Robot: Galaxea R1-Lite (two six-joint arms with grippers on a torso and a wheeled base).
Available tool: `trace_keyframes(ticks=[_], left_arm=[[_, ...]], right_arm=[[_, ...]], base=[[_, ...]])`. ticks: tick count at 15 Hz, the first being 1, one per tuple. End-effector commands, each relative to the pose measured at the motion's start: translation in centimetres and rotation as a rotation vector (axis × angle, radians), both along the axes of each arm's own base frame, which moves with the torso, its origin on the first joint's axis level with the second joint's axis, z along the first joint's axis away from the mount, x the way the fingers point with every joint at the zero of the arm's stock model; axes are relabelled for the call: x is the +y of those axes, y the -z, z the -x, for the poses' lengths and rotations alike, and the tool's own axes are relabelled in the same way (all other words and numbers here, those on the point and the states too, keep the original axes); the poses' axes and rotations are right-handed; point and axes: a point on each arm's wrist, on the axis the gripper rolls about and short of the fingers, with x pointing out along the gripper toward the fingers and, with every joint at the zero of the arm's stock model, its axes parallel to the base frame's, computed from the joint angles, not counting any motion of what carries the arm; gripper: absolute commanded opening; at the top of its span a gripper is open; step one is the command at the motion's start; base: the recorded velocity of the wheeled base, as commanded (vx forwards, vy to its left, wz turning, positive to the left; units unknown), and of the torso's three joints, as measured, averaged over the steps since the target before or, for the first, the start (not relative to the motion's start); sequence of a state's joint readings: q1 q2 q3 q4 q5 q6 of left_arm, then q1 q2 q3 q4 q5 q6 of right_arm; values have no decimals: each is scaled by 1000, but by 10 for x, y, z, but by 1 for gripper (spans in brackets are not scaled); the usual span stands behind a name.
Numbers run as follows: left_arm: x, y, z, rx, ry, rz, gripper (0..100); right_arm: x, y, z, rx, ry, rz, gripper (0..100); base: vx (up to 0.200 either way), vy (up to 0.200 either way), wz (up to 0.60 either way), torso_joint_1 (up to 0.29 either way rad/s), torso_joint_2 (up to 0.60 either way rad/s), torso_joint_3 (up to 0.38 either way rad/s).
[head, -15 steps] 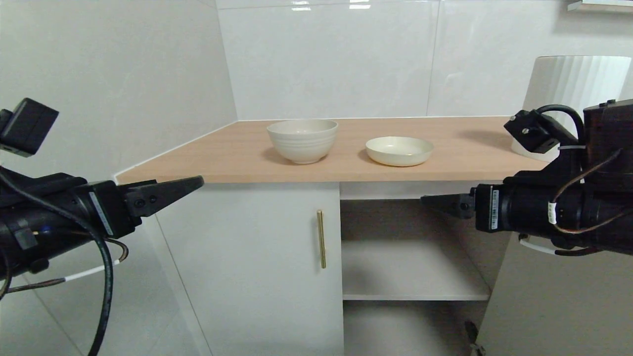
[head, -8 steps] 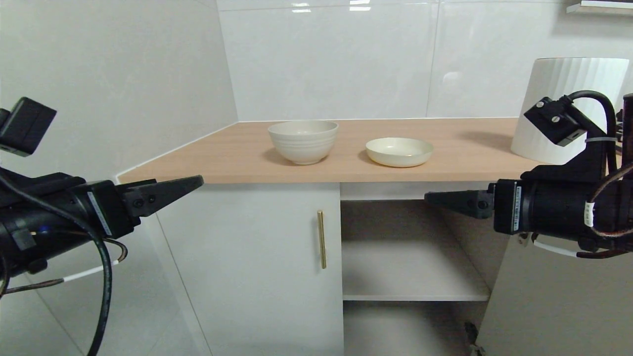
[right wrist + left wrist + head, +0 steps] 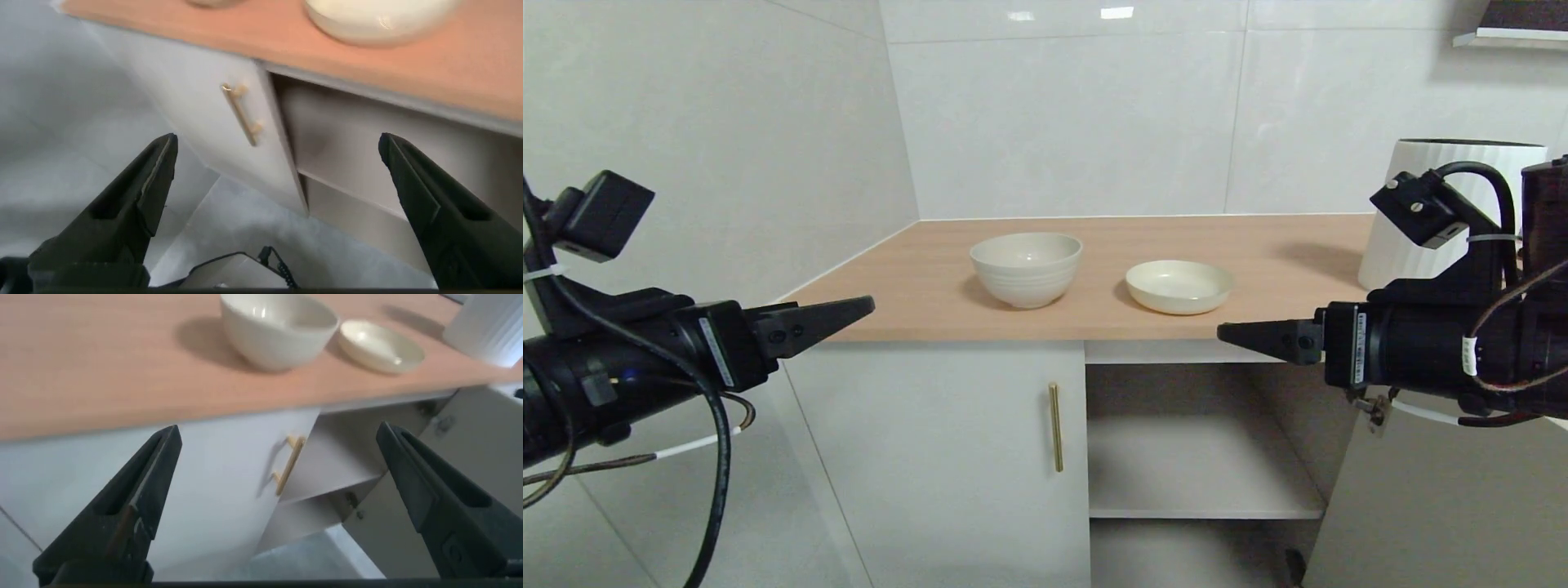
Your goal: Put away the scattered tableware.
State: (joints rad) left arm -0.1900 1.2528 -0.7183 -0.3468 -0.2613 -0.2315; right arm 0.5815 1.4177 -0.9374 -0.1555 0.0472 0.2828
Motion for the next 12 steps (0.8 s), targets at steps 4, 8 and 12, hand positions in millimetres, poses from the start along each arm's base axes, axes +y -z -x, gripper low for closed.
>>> trace_keyframes(ticks=[4, 8, 12], left_arm=[[-6, 0, -22, 24, 10, -4, 100], [-25, 4, -64, 107, 42, -22, 100], [-42, 3, -93, 217, 60, -14, 100]], right_arm=[[-4, 5, -10, 11, 28, 19, 100], [-1, 10, -30, -10, 55, 8, 100], [2, 24, -49, -33, 57, 61, 100]], base=[[0, 0, 0, 177, -476, -290], [0, 0, 0, 189, -463, -281], [0, 0, 0, 143, -332, -195]])
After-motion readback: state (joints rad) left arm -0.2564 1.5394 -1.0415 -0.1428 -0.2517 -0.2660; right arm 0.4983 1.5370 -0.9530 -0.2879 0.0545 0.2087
